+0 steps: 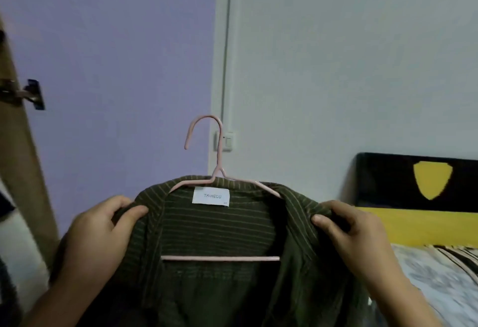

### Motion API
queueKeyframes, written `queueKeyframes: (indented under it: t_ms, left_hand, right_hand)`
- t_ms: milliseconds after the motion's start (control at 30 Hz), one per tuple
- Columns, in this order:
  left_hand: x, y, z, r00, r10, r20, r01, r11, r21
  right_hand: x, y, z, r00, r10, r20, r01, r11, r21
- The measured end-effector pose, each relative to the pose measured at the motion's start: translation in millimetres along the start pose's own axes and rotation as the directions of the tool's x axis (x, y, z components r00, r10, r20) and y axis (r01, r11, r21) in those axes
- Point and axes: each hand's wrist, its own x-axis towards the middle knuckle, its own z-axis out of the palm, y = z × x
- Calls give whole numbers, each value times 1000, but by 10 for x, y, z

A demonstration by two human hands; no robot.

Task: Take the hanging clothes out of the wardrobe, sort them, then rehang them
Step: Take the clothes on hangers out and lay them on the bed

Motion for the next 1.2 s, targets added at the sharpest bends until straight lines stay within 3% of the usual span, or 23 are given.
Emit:
queueKeyframes:
  t_ms: [267, 533, 900, 1200]
  left_hand:
    - [-112, 403, 898, 941, 109, 321, -21, 964, -265]
    - [-325, 833, 1643, 753, 352, 556, -93, 893, -439]
    - [-1368, 1620, 2102, 467, 583, 664, -64, 772, -632]
    - [-2632, 2542, 2280, 230, 690, 687, 3, 705, -709]
  right_hand:
    - [-553, 278, -685, 940, 188, -284, -250, 946, -204]
    - [-1356, 221, -1139, 766, 383, -516, -570, 777, -268]
    - [-2665, -231, -1688, 501, 467, -729, -808, 554, -200]
    - [-3696, -286, -2488, 323, 390, -862, -918, 350, -186]
